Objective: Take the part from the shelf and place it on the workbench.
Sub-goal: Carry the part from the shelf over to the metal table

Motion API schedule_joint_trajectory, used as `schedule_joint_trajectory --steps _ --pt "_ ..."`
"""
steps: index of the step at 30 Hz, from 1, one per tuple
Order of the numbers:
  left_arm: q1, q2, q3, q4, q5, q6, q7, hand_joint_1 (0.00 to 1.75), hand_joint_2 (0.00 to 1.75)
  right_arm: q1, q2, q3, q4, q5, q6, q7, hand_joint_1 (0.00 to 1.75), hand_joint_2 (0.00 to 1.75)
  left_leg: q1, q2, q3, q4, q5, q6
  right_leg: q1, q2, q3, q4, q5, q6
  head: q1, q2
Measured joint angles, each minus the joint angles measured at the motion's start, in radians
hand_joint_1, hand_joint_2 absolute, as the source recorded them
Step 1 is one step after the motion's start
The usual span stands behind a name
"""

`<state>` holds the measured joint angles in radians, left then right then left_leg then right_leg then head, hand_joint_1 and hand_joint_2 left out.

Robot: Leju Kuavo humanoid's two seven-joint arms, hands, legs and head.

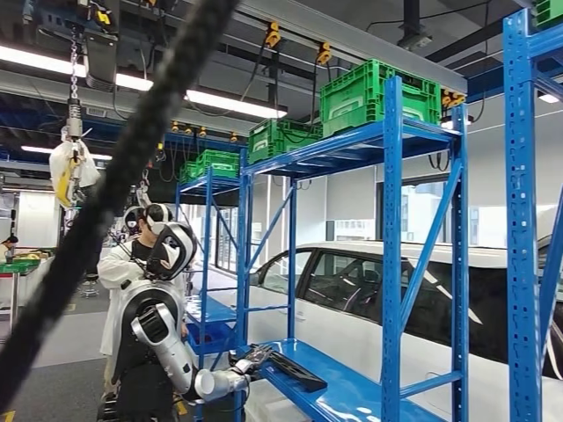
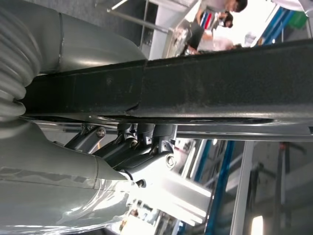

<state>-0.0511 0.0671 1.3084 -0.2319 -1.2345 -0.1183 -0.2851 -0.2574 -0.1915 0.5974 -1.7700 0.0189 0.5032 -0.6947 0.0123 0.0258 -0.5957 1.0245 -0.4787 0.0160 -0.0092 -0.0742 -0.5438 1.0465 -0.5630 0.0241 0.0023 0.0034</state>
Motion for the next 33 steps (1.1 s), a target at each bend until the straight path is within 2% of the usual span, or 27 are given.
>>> schedule_joint_trajectory --steps 2,3,4,5,6,7,9,10,11,13,14,15,17,18,19,20,21,22,23,25,26,28,29,30,31,32,33 --pt "-0.004 0.0 0.0 0.0 -0.001 0.0 -0.003 0.0 1.75 -0.004 0.0 0.003 0.005 -0.002 0.005 0.0 1.75 1.75 0.0 -0.02 -0.002 0.0 0.003 0.009 -0.002 0.049 -0.049 0.116 -0.065 0.002 0.0 0.0" --pt "-0.007 0.0 0.0 0.0 -0.002 -0.001 -0.005 0.0 1.75 -0.004 0.0 0.005 0.009 -0.003 0.007 0.0 1.75 1.75 -0.001 -0.032 -0.002 0.0 0.004 0.011 -0.002 0.059 -0.079 0.182 -0.09 0.001 0.0 0.0" --pt "-0.008 0.0 0.0 0.0 -0.003 -0.003 -0.007 0.0 1.75 -0.004 -0.001 0.007 0.012 -0.004 0.009 0.0 1.75 1.75 -0.003 -0.045 -0.002 0.0 0.005 0.012 -0.001 0.065 -0.101 0.228 -0.1 0.0 0.0 0.0" --pt "-0.007 0.0 0.0 0.0 -0.003 -0.005 -0.009 0.0 1.75 -0.005 -0.001 0.009 0.016 -0.006 0.01 0.0 1.75 1.75 -0.005 -0.057 -0.002 0.0 0.005 0.013 0.0 0.069 -0.106 0.236 -0.088 -0.004 0.0 0.0" --pt "-0.007 0.0 0.0 0.0 -0.004 -0.006 -0.011 0.0 1.75 -0.006 -0.001 0.011 0.018 -0.007 0.011 0.0 1.75 1.75 -0.007 -0.07 -0.001 0.001 0.006 0.013 0.002 0.074 -0.095 0.206 -0.059 -0.008 0.0 0.0" --pt "-0.006 0.0 0.0 0.0 -0.004 -0.007 -0.012 0.0 1.75 -0.009 -0.001 0.012 0.019 -0.009 0.013 0.0 1.75 1.75 -0.008 -0.082 0.001 0.001 0.006 0.013 0.004 0.086 -0.069 0.144 -0.018 -0.015 0.0 0.0" --pt "-0.007 -0.003 0.0 0.001 -0.006 -0.008 -0.015 0.0 1.75 -0.015 -0.001 0.015 0.02 -0.014 0.017 0.0 1.75 1.75 -0.007 -0.105 -0.002 0.002 0.008 0.011 0.005 0.134 -0.021 0.026 0.042 -0.03 0.0 0.0" --pt "-0.008 -0.004 0.0 0.001 -0.008 -0.009 -0.016 0.0 1.75 -0.017 -0.001 0.015 0.02 -0.016 0.018 0.0 1.75 1.75 -0.005 -0.115 -0.006 0.003 0.011 0.007 0.007 0.151 -0.01 -0.006 0.055 -0.034 0.0 0.0" --pt "-0.008 -0.005 0.0 0.001 -0.009 -0.009 -0.017 0.0 1.75 -0.019 -0.001 0.016 0.021 -0.017 0.02 0.0 1.75 1.75 -0.001 -0.124 -0.012 0.003 0.014 0.002 0.008 0.158 -0.007 -0.017 0.056 -0.036 0.0 0.0" --pt "-0.004 -0.004 0.0 0.001 -0.01 -0.009 -0.017 0.0 1.75 -0.023 0.0 0.017 0.021 -0.019 0.022 0.0 1.75 1.75 0.002 -0.14 -0.02 0.002 0.019 -0.009 0.008 0.134 -0.003 -0.033 0.057 -0.038 -0.001 0.0" --pt "-0.002 -0.004 0.001 0.001 -0.011 -0.009 -0.017 0.0 1.75 -0.025 0.002 0.017 0.021 -0.019 0.022 0.0 1.75 1.75 0.001 -0.131 -0.025 0.007 0.013 -0.014 0.005 0.122 0.0 -0.043 0.059 -0.042 -0.001 0.0" --pt "-0.001 -0.004 0.001 0.001 -0.011 -0.009 -0.017 0.0 1.75 -0.026 0.003 0.017 0.021 -0.02 0.023 0.0 1.75 1.75 -0.001 -0.112 -0.036 0.029 -0.004 -0.019 0.002 0.108 0.003 -0.052 0.061 -0.045 0.0 0.0" --pt "-0.004 -0.004 0.001 0.001 -0.011 -0.008 -0.017 0.0 1.75 -0.024 0.005 0.018 0.021 -0.021 0.023 0.0 1.75 1.75 -0.001 -0.063 -0.082 0.129 -0.061 -0.029 0.0 0.082 0.005 -0.059 0.064 -0.049 0.0 0.0" --pt "-0.007 -0.004 0.001 0.001 -0.011 -0.008 -0.017 0.0 1.75 -0.023 0.006 0.018 0.021 -0.021 0.024 0.0 1.75 1.75 0.002 -0.049 -0.111 0.194 -0.089 -0.035 0.0 0.067 0.005 -0.058 0.064 -0.049 0.0 0.0" --pt "-0.007 -0.003 0.001 0.001 -0.011 -0.008 -0.017 0.0 1.75 -0.021 0.006 0.019 0.021 -0.021 0.024 0.0 1.75 1.75 0.005 -0.042 -0.132 0.242 -0.104 -0.04 0.0 0.053 0.005 -0.058 0.064 -0.048 0.0 0.0" --pt "-0.006 -0.003 0.001 0.001 -0.012 -0.008 -0.017 0.0 1.75 -0.019 0.006 0.02 0.021 -0.02 0.024 0.0 1.75 1.75 0.009 -0.038 -0.138 0.259 -0.102 -0.044 0.0 0.04 0.005 -0.058 0.063 -0.047 0.0 0.0" --pt "-0.005 -0.003 0.001 0.001 -0.012 -0.008 -0.017 0.0 1.75 -0.019 0.006 0.02 0.021 -0.021 0.024 0.0 1.75 1.75 0.012 -0.033 -0.124 0.237 -0.083 -0.047 0.0 0.029 0.006 -0.058 0.062 -0.046 0.0 0.0" --pt "-0.004 -0.003 0.001 0.001 -0.012 -0.008 -0.017 0.0 1.75 -0.019 0.006 0.021 0.021 -0.021 0.024 0.0 1.75 1.75 0.014 -0.023 -0.092 0.18 -0.053 -0.049 -0.001 0.018 0.008 -0.057 0.061 -0.043 0.0 0.0" --pt "-0.004 -0.002 0.001 0.001 -0.012 -0.008 -0.017 0.0 1.75 -0.019 0.006 0.021 0.021 -0.021 0.024 0.0 1.75 1.75 0.014 -0.003 -0.052 0.109 -0.025 -0.05 0.0 0.008 0.01 -0.057 0.058 -0.039 0.0 0.0" --pt "-0.007 -0.002 0.001 0.001 -0.012 -0.008 -0.017 0.0 1.75 -0.02 0.006 0.021 0.021 -0.022 0.026 0.0 1.75 1.75 0.009 0.025 0.001 0.008 0.006 -0.04 0.004 -0.009 0.014 -0.054 0.053 -0.027 0.0 0.0" --pt "-0.007 -0.002 0.001 0.001 -0.013 -0.008 -0.017 0.0 1.75 -0.021 0.007 0.021 0.021 -0.022 0.027 0.0 1.75 1.75 0.004 0.029 0.007 -0.008 0.006 -0.032 0.006 -0.017 0.016 -0.053 0.051 -0.02 0.0 0.0" --pt "-0.005 -0.002 0.001 0.001 -0.013 -0.008 -0.017 0.0 1.75 -0.022 0.007 0.021 0.021 -0.022 0.029 0.0 1.75 1.75 0.0 0.011 0.003 -0.01 0.009 -0.015 0.005 -0.032 0.018 -0.055 0.049 -0.008 0.0 0.0" --pt "-0.003 -0.002 0.001 0.001 -0.013 -0.008 -0.016 0.0 1.75 -0.022 0.008 0.022 0.021 -0.022 0.031 0.0 1.75 1.75 0.0 0.003 0.002 -0.012 0.011 -0.008 0.002 -0.026 0.018 -0.051 0.042 -0.002 0.0 0.0" --pt "-0.001 -0.002 0.001 0.001 -0.013 -0.008 -0.015 0.0 1.75 -0.022 0.007 0.022 0.021 -0.021 0.032 0.0 1.75 1.75 0.001 -0.005 0.002 -0.014 0.014 -0.002 -0.001 -0.009 0.012 -0.032 0.025 0.001 0.0 0.0" --pt "-0.001 -0.002 0.001 0.001 -0.013 -0.009 -0.014 0.0 1.75 -0.022 0.007 0.022 0.022 -0.021 0.033 0.0 1.75 1.75 0.002 -0.013 0.001 -0.016 0.017 0.004 -0.002 0.015 -0.005 0.009 -0.003 0.004 0.0 0.0" --pt "-0.002 -0.002 0.001 0.001 -0.013 -0.009 -0.013 0.0 1.75 -0.022 0.006 0.022 0.023 -0.02 0.034 0.0 1.75 1.75 0.002 -0.021 0.0 -0.016 0.018 0.008 -0.004 0.042 -0.031 0.072 -0.039 0.004 -0.001 0.0" --pt "-0.003 -0.002 0.001 0.001 -0.013 -0.009 -0.012 0.0 1.75 -0.021 0.006 0.022 0.024 -0.02 0.035 0.0 1.75 1.75 0.0 -0.031 -0.001 -0.015 0.019 0.011 -0.004 0.059 -0.063 0.144 -0.072 0.004 -0.001 0.0"
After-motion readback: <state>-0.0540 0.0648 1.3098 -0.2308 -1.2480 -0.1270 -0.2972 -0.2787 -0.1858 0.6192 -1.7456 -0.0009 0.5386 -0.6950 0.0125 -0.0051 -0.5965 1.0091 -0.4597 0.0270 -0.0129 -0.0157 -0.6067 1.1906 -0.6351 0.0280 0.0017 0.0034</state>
